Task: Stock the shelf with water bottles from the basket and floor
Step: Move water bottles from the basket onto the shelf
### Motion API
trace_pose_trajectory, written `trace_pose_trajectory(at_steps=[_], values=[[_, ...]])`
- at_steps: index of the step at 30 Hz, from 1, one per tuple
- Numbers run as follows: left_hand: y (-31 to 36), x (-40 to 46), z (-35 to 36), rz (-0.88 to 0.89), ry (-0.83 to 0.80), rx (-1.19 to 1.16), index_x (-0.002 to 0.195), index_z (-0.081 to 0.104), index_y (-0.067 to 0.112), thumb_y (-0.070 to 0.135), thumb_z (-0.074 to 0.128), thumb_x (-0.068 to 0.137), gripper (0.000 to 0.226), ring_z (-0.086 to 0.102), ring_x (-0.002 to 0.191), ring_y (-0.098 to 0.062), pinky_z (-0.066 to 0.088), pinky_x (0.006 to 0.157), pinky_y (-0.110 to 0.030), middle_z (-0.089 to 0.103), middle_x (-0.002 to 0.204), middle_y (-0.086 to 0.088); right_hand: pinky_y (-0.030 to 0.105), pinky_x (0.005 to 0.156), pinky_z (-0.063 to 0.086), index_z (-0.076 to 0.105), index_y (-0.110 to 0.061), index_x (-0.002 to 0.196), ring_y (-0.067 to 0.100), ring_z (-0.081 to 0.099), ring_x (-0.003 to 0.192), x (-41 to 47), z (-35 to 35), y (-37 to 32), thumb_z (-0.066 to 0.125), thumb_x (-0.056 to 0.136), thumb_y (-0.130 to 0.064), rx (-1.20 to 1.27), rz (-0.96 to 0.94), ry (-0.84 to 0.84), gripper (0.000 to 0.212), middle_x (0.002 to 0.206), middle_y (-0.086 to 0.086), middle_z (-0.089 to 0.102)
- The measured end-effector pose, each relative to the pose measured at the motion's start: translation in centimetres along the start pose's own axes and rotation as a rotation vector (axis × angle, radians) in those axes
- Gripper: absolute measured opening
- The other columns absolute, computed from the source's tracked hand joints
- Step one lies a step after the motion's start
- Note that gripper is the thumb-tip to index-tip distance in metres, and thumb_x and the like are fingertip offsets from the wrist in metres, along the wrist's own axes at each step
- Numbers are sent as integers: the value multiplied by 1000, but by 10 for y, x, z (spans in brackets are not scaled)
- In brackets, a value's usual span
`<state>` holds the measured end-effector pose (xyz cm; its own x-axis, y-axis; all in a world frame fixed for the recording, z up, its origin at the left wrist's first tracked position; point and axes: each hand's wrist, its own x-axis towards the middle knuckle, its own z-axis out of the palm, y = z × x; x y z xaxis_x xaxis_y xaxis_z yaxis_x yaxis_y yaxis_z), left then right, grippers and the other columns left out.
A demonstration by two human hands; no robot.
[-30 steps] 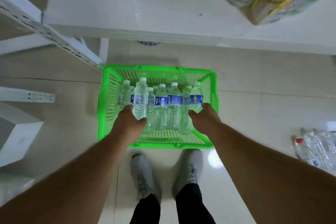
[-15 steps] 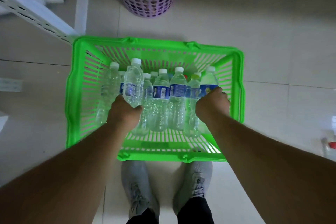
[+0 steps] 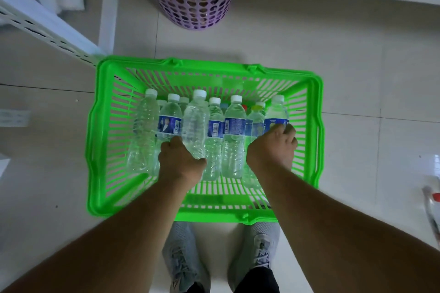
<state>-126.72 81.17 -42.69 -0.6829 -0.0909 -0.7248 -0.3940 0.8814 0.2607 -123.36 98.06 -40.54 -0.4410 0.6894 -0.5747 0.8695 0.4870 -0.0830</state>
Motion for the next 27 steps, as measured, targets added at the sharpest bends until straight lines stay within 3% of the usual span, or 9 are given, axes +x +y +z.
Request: trace_pose_trajectory(at_steps=[3,7,13,18,27], values=[[0,-1,7,49,-34,-23,144,36,16,30,79,74,83,47,128,-33,46,102,-42,44,139,-13,40,118,28,29,3,144,33,34,141,10,3,-6,53,85,-6,119,143,-3,64,155,18,30],[2,-2,8,12,-54,-66,148,29,18,30,75,79,85,48,129,-32,48,99,-42,42,145,-11,40,109,32,36,-1,137,32,45,130,19,-2,-5,56,89,-13,50,192,-12,54,140,17,47],[3,-5,7,16,-82,-143,150,27,18,36,74,83,83,53,126,-33,50,97,-39,39,150,-11,38,110,34,41,1,137,34,44,127,18,-4,4,57,87,-18,-32,170,-23,55,139,20,45],[2,-4,7,14,-96,-129,152,22,18,38,72,84,87,45,133,-33,44,101,-39,34,154,-12,39,106,44,45,-6,136,34,52,122,31,0,-6,63,85,-21,187,302,-81,57,139,16,42],[2,-3,7,16,-104,-115,153,20,19,39,72,84,89,43,135,-34,44,105,-41,31,155,-12,39,110,30,42,0,134,34,41,129,28,-3,-12,59,91,-21,119,243,18,52,139,18,44]])
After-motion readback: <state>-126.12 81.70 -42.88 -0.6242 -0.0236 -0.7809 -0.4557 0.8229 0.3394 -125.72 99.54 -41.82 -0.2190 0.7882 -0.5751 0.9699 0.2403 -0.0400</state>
